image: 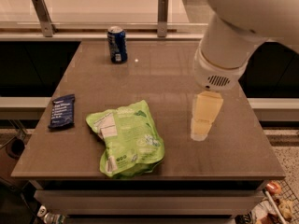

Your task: Move green rice chip bag near pepsi can

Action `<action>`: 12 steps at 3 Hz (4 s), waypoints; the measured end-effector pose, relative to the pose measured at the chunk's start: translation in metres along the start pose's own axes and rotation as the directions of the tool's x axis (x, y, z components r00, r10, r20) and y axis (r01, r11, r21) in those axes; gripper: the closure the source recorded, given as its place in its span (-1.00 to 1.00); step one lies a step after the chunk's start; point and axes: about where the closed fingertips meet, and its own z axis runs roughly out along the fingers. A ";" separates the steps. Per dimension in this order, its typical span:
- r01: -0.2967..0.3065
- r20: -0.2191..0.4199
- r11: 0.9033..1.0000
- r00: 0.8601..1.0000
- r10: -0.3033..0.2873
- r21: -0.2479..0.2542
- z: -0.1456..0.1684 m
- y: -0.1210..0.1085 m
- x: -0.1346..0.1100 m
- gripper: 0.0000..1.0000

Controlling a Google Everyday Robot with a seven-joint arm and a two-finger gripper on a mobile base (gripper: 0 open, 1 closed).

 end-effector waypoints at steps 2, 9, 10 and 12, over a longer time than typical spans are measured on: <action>0.053 -0.058 0.998 0.997 -0.055 -0.041 0.025 0.055 -0.067 -1.00; 0.186 0.175 0.948 0.974 -0.143 -0.259 0.097 0.086 -0.143 0.28; 0.186 0.175 0.948 0.974 -0.143 -0.259 0.097 0.086 -0.143 0.74; 0.187 0.174 0.948 0.974 -0.145 -0.257 0.095 0.087 -0.143 1.00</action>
Offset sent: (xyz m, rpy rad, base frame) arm -0.0626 0.1349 -0.0484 -0.1108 0.0890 0.0895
